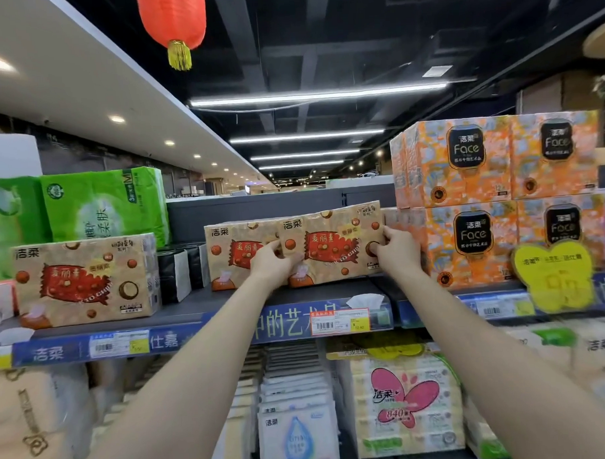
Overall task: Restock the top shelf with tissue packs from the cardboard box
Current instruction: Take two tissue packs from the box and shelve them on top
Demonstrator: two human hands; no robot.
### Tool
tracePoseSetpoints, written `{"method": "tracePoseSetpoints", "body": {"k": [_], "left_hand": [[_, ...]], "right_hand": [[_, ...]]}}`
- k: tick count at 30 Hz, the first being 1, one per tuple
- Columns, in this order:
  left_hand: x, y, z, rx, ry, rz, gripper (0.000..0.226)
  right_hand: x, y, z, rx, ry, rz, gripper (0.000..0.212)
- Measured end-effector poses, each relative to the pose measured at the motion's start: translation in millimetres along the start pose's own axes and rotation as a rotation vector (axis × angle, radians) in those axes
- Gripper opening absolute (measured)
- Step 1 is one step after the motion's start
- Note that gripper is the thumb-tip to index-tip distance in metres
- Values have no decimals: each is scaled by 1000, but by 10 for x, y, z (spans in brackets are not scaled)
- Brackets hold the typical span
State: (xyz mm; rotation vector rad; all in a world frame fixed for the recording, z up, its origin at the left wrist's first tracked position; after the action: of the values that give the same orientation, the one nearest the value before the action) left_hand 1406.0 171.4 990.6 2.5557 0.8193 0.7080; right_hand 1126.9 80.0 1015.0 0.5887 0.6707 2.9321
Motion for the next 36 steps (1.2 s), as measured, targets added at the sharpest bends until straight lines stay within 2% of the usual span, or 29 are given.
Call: {"method": "tracePoseSetpoints", "body": {"k": [2,4,7,9,11,14,18,27,31,36], "left_hand": [[-19,-47,-97,-9,-7,7,81],[-70,-82,-172,-6,-36,35,65],[-153,-45,-188,-8,-65,82,65],[-139,-10,-189,-23,-65,67,65],[-104,20,-178,-15,-71,45,61],[-82,64,-150,8,-112,17,46],[-100,103,-150,2,-106,11,42],[-144,192,-125,6,-98,20,42],[-149,185,-151,9,-107,36,42],[-163,183,-182,-15,-137,57,43]], "right_hand": [[5,16,-21,-10,-109,-37,31],[34,22,-27,-31,-165,-77,20],[28,35,-41,-65,-183,-91,39],[9,19,-50,-103,-149,-58,59],[-9,-7,-67,-147,-95,-4,69],[11,-66,-7,-126,-132,23,61],[16,-147,43,-97,-183,42,52],[-107,-103,-23,-210,94,175,79],[-78,-75,11,-281,199,203,73],[5,-49,-96,-274,376,117,66]]}}
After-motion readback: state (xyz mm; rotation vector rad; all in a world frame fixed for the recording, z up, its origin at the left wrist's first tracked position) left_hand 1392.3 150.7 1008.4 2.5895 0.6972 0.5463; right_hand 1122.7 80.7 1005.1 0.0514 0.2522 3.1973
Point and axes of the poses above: each hand's wrist, its own y-axis towards the middle knuckle, its own x-axis out of the back of the hand, z = x × y, the point moved 9 cm from there along y, towards the middle knuckle, and after that the axes turned 7 degrees about -x, right-handed, at the moved point
